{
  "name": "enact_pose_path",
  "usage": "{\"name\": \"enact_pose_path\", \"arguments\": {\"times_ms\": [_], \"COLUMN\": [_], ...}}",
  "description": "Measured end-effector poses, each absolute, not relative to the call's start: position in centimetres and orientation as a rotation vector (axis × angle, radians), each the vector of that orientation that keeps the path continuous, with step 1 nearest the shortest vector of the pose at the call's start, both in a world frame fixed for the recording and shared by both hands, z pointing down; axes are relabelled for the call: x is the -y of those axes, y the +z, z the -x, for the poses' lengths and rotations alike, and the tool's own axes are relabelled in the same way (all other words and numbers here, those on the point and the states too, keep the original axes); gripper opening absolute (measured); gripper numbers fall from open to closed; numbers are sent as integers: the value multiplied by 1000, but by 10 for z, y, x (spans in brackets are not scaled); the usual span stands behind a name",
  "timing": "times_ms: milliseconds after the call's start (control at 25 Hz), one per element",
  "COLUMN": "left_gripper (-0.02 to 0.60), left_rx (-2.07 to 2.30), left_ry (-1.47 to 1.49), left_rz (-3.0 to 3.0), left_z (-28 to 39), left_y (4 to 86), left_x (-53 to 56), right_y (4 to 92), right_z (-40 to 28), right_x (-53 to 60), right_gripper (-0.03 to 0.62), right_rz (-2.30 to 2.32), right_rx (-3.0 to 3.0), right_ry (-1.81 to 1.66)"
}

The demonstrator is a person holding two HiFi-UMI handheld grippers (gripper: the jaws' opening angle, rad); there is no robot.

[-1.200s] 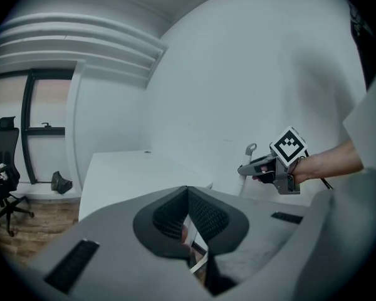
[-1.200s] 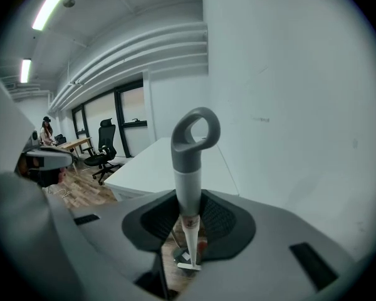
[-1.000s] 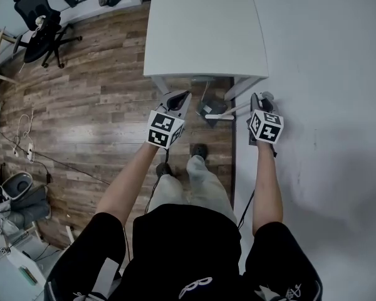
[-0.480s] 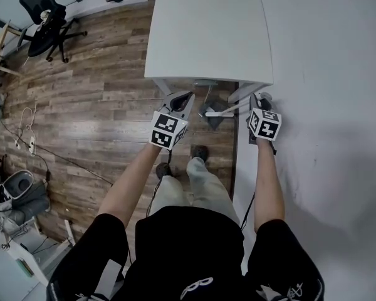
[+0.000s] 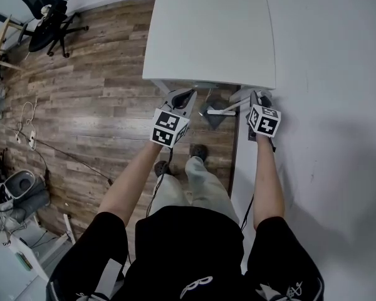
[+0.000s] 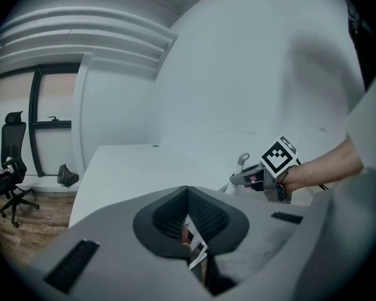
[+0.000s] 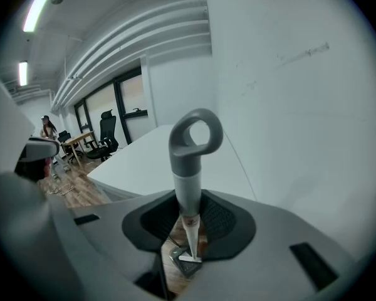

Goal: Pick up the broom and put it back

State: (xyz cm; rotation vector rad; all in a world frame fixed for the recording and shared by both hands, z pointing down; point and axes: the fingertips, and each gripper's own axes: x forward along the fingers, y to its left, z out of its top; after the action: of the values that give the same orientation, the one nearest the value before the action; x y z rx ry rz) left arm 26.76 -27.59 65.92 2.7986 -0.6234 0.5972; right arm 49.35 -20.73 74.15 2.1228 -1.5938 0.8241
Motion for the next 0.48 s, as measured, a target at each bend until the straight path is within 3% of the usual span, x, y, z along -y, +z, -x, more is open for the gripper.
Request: {"name": "enact_pose_path", "arguments": {"times_ms": [480], "left_gripper": [7], "left_rx": [631], "left_ry": [596], "left_rz": [-2770], "left_z": [-294], "left_y": [668], "left_x": [308], "right_y": [754], "right_z": [-537], "right_x": [243], "right_gripper": [124], "right_rz": [-2139], "right_rx": [1518], "right_ry": [894]}}
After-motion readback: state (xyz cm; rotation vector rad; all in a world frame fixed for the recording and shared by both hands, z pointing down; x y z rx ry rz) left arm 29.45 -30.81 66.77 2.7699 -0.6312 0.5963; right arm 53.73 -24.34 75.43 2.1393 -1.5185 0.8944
